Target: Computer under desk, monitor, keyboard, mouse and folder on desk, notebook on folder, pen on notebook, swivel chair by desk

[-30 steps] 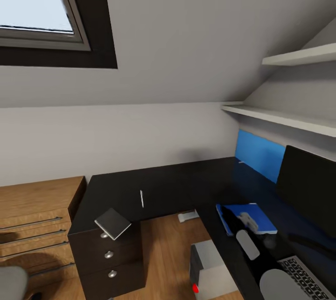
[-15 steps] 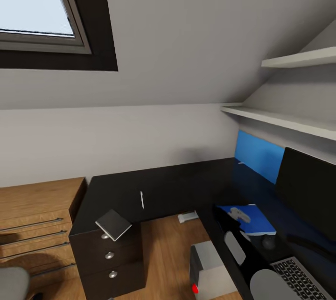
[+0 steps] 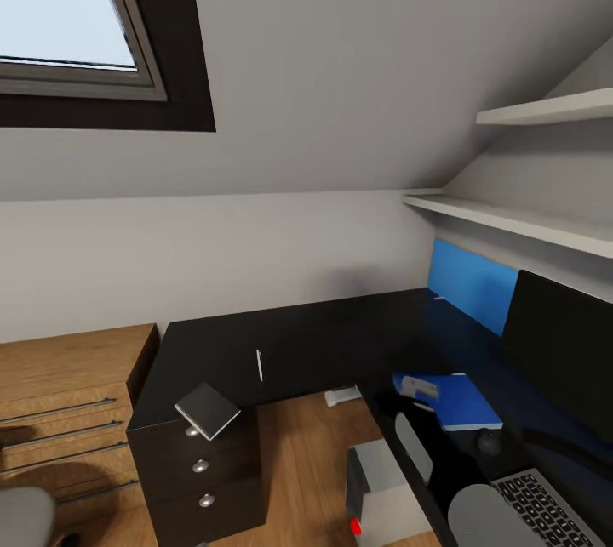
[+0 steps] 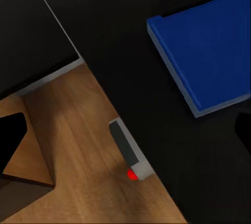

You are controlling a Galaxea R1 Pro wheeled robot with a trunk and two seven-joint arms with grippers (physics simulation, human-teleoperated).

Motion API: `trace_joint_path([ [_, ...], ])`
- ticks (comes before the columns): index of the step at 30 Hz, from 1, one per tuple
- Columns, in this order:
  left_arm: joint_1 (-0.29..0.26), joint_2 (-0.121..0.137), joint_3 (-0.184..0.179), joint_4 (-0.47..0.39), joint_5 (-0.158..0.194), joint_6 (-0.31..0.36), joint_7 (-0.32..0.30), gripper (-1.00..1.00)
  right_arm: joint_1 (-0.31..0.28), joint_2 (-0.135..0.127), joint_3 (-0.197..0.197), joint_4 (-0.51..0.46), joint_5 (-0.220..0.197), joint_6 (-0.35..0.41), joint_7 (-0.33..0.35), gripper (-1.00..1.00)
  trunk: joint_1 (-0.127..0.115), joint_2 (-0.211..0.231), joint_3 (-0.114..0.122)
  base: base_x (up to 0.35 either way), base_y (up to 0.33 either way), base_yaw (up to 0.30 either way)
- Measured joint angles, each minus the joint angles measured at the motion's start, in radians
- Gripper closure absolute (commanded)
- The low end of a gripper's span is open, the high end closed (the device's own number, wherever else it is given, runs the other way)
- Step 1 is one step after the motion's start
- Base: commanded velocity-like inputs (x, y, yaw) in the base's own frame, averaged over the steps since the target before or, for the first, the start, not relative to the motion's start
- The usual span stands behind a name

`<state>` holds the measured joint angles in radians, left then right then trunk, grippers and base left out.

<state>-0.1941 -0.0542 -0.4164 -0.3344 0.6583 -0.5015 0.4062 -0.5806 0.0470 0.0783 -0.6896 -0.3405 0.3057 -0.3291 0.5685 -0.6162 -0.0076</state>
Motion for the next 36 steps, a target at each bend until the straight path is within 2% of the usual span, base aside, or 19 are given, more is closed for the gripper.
trace_joint_path([
  [7,0.000,0.000,-0.001,0.000,-0.001,0.000,0.001,-1.00,0.003,0.001,0.014,-0.084,0.001,0.054,-0.038,-1.00,0.000,0.000,0.000,0.000,0.000,0.000],
  [15,0.000,0.000,-0.003,0.000,-0.002,-0.001,0.002,-1.00,0.004,0.017,0.020,-0.101,-0.001,0.063,-0.045,-1.00,0.000,0.000,0.000,0.000,0.000,0.034],
  [21,0.000,0.000,-0.003,0.000,-0.003,-0.001,0.002,-1.00,0.005,0.028,0.020,-0.103,-0.001,0.062,-0.047,-1.00,0.000,0.000,0.000,0.000,0.000,0.203],
  [36,0.000,0.000,-0.003,0.000,-0.003,-0.002,0.002,-1.00,0.005,0.030,0.022,-0.101,0.004,0.059,-0.047,-1.00,0.000,0.001,-0.004,0.000,0.023,0.251],
])
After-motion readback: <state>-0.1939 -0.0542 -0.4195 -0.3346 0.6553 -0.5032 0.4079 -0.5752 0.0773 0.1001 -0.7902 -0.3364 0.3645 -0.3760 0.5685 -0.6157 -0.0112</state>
